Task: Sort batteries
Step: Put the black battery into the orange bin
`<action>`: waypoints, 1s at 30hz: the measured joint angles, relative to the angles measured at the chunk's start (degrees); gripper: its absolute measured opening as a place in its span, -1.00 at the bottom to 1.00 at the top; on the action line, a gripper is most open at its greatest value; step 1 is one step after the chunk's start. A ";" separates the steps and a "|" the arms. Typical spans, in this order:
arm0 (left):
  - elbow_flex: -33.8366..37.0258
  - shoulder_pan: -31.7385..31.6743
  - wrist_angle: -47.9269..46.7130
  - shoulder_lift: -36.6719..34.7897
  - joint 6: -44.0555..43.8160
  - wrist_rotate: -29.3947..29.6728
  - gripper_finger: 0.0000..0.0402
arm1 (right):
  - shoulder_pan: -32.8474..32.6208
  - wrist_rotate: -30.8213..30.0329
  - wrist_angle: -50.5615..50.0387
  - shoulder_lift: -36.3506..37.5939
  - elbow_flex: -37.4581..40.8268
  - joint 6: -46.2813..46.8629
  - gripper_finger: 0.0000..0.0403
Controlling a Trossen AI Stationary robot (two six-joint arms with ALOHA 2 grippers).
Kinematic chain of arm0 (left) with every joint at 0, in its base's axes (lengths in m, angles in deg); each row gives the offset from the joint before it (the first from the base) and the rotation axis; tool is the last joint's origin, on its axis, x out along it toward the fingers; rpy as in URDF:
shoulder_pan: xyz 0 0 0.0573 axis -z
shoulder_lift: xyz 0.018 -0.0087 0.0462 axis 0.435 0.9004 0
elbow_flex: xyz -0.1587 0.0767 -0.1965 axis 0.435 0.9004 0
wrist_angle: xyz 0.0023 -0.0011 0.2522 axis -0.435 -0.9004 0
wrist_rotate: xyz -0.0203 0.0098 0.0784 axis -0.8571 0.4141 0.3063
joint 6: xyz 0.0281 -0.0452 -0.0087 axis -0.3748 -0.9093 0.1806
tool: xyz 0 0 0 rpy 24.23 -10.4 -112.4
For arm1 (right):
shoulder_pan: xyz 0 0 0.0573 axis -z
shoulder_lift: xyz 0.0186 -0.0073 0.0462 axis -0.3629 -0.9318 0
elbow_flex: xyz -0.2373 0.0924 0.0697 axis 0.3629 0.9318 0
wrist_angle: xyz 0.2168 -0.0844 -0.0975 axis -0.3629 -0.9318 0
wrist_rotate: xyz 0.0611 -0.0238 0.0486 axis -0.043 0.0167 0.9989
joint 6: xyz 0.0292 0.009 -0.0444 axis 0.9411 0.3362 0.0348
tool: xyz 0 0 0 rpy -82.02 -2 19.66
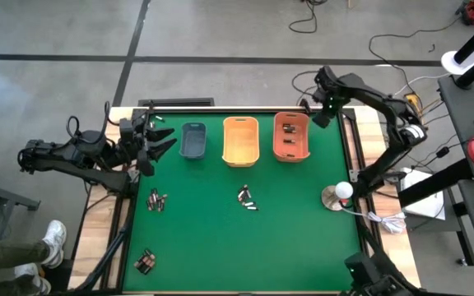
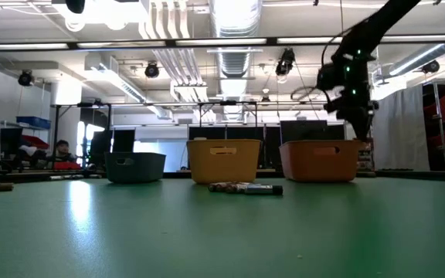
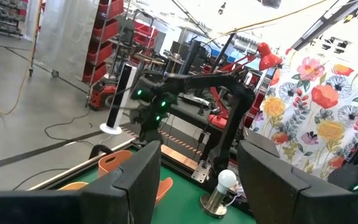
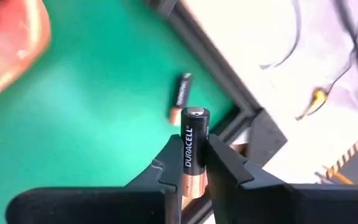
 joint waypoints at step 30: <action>0.00 0.02 -1.55 0.77 0.01 -0.43 -0.05 | -21.50 18.62 -0.02 -4.95 -4.34 -2.27 -0.81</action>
